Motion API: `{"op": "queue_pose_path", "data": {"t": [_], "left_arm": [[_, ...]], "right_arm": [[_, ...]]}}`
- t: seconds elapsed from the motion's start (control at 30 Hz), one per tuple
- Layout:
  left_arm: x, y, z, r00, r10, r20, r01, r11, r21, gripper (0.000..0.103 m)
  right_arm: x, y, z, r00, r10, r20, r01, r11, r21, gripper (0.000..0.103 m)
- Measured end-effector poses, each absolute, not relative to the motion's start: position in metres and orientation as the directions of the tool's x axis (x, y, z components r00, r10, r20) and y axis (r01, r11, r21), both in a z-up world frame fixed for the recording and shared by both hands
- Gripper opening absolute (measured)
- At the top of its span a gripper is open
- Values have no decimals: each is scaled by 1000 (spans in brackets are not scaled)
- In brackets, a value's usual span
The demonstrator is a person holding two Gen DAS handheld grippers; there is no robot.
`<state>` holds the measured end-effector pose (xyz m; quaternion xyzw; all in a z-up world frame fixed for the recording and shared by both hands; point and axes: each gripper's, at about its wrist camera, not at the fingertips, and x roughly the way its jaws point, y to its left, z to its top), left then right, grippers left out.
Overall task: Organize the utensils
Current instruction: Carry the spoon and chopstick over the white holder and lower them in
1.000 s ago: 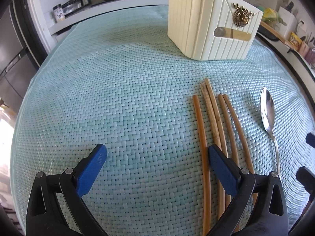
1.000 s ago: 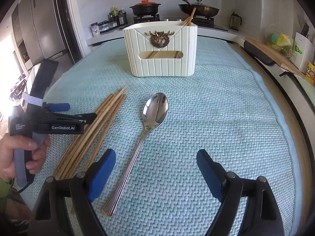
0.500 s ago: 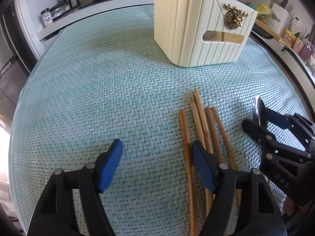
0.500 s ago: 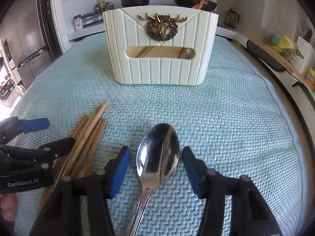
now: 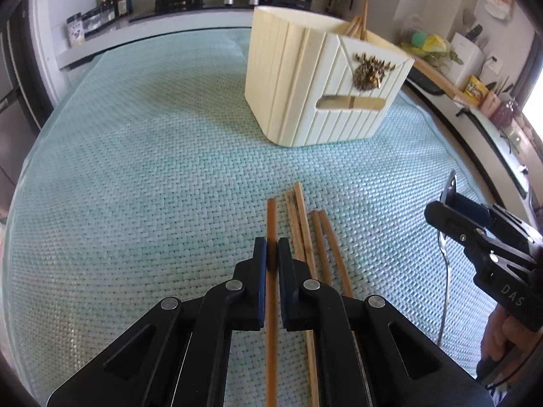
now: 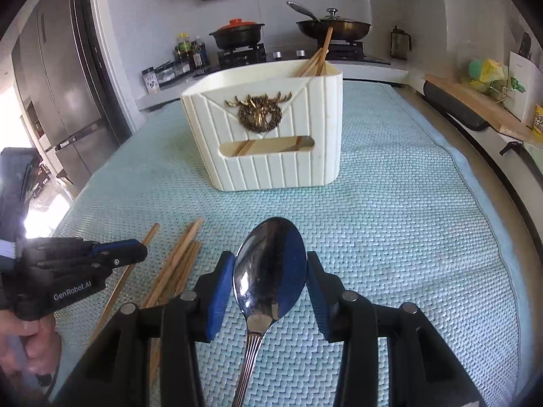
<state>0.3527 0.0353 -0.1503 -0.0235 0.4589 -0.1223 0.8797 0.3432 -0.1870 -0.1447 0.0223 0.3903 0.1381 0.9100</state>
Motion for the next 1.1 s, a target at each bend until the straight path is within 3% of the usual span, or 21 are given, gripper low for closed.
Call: {"op": "queue_pose_path", "data": {"t": [0.27,0.53,1.1], "left_arm": [[318,68,-81,677,-290,-676,202,957,-208,5],[296,70,-44,742,-336,-581,225,940,-256,5],[293,71,-9,776,-374,-509,253,922,-291,4]], "right_arm": [[300,-202,-93,719,338,-607,-291,940,178,42],[264,-209,-63,761,359,-541,-342,930,136,42],[251,-218,-14,804,384,-454,-384,918,97,42]]}}
